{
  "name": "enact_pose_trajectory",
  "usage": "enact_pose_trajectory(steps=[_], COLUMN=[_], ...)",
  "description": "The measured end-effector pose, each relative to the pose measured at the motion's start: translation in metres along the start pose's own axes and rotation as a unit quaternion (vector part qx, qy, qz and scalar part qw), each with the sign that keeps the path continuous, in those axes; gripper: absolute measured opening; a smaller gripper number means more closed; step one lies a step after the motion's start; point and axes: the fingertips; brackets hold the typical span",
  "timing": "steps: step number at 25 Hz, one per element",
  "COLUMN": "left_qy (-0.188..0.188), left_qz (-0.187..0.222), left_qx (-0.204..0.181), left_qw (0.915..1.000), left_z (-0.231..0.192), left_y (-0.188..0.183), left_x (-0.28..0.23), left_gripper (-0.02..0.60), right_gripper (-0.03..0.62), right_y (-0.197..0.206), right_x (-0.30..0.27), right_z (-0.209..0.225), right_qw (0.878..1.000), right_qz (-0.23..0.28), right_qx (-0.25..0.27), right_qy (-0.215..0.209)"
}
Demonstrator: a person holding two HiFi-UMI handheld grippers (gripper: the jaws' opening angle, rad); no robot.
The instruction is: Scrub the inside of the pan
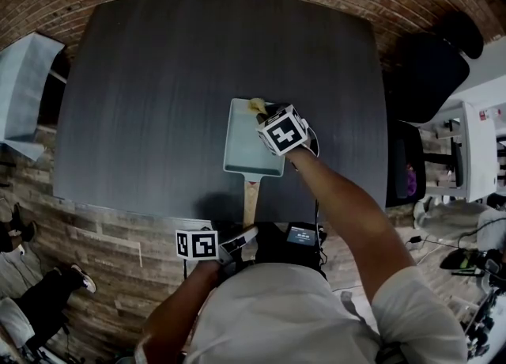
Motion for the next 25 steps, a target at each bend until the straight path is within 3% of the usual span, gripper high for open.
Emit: enact_pose_trajectory(steps=[7,15,21,25], left_qy=[0.001,0.002,-0.008,-0.014], left_qz=[0.004,0.003,-0.021,-0.041], left_qx=[0.003,0.005,-0.023,-0.040], left_qw=[1.0000,1.0000,0.9995,0.9982], left_z=[0.000,-0.001,0.002,0.002], left_y=[0.000,0.001,0.004,0.007], left_x=[-0.001,-0.001,-0.005,-0.008], left_gripper=[0.094,0.094,0.094,0.094], right_gripper=[0.077,0.075,0.074,0.074], right_y=[0.012,0.013,-0.007,-0.014], right_x=[0.008,0.016,0.018,0.006], right_z=[0.014,0.021,0.006,-0.014], right_qw=[0.999,0.998,0.999,0.997], right_qz=[-0.033,-0.036,-0.003,-0.022], right_qx=[0.032,0.044,0.039,0.077], right_qy=[0.011,0.018,-0.004,-0.020])
Point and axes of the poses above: the fingertips, and each gripper's own axes: x backward along the fingers, z to its right, y out of its underside, and after that the axes turned 4 degrees about -x, right-handed
